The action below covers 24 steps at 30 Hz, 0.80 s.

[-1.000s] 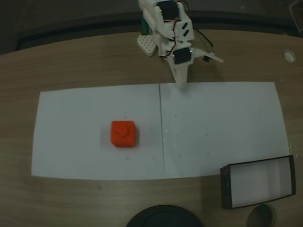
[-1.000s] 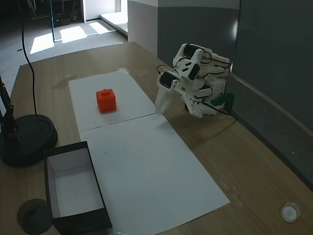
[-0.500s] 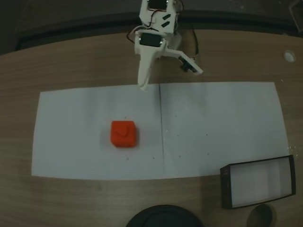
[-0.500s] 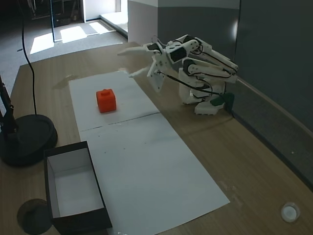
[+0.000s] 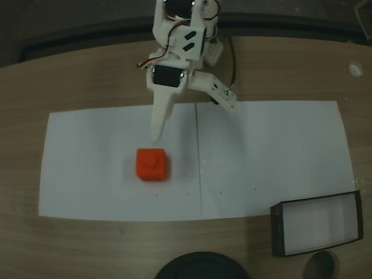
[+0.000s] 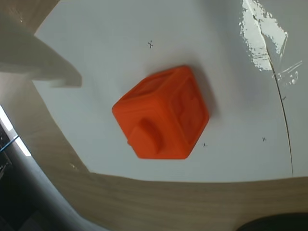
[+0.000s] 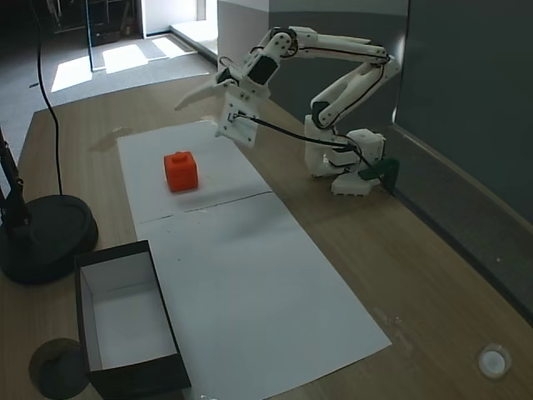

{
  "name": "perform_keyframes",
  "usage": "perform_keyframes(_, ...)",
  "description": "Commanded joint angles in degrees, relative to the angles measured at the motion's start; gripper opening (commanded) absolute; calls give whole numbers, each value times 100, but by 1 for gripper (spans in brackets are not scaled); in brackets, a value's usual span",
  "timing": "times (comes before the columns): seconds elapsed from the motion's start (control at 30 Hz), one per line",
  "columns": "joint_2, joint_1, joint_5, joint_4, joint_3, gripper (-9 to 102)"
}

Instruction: Grab a orange square and put it in the box.

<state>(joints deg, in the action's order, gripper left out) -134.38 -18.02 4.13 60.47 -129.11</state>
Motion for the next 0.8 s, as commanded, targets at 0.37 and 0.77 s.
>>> perform_keyframes(0.37, 4359, -360, -211, 896, 3393, 37)
perform_keyframes(0.77, 4693, -290, -237, 633, 3428, 5)
